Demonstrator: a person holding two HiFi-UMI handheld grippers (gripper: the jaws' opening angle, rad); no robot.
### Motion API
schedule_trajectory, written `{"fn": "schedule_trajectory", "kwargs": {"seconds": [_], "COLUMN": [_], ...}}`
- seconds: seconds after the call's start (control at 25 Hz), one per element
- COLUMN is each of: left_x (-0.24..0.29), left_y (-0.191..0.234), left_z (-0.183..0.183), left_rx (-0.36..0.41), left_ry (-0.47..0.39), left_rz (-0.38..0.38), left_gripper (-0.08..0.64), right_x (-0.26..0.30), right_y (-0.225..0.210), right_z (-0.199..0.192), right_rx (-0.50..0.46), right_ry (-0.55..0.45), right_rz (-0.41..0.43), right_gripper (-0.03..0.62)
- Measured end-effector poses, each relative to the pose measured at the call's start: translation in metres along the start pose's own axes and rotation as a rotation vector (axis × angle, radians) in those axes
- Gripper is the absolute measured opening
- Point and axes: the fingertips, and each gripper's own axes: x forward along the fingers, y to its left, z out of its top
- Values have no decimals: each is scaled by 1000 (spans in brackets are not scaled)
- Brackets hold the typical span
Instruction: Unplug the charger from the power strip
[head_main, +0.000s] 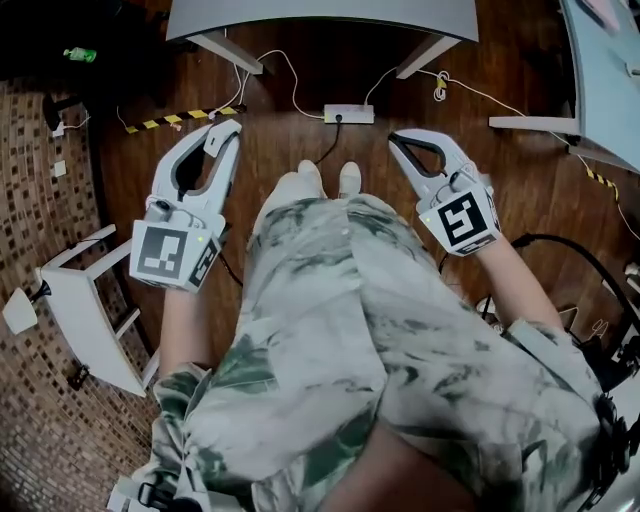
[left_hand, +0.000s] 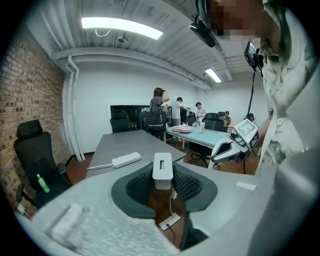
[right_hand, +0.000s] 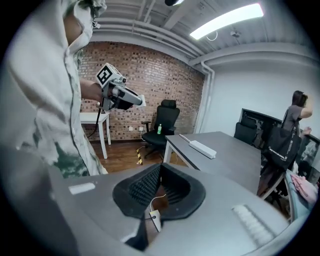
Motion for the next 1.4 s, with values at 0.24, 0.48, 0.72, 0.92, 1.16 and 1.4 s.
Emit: {"fn": "schedule_trajectory", "kwargs": {"seconds": [0.24,0.48,0.72,0.92,1.16,1.4], "left_x": [-39,-96,-151,-190,-208,-215], "left_y": [-61,-131,-191,-223,-254,-313], "left_z": [-21,-44,-63,-81,-84,-77], "left_rx": [-5,15,-45,-50,-47,-31], "left_ry": [-41,-98,-182,-171,-176,-159], "left_rz": [-83,-176,-230,-248,-206,-214], "left_gripper": [109,108,107,107,107,107], "right_x": [-31,-75,-129,-158,-194,-255], "right_y": [62,146,214,257,283,300], "right_z": [10,14,34,43,40,30], "right_rx": [31,64,103,81,-34,-1], "right_ry": [-69,-65,-113,-136,-135,-194], "right_rz": [-20,-56,-77,-85,-73,-53], "right_gripper": [6,14,15,15,17,17]}}
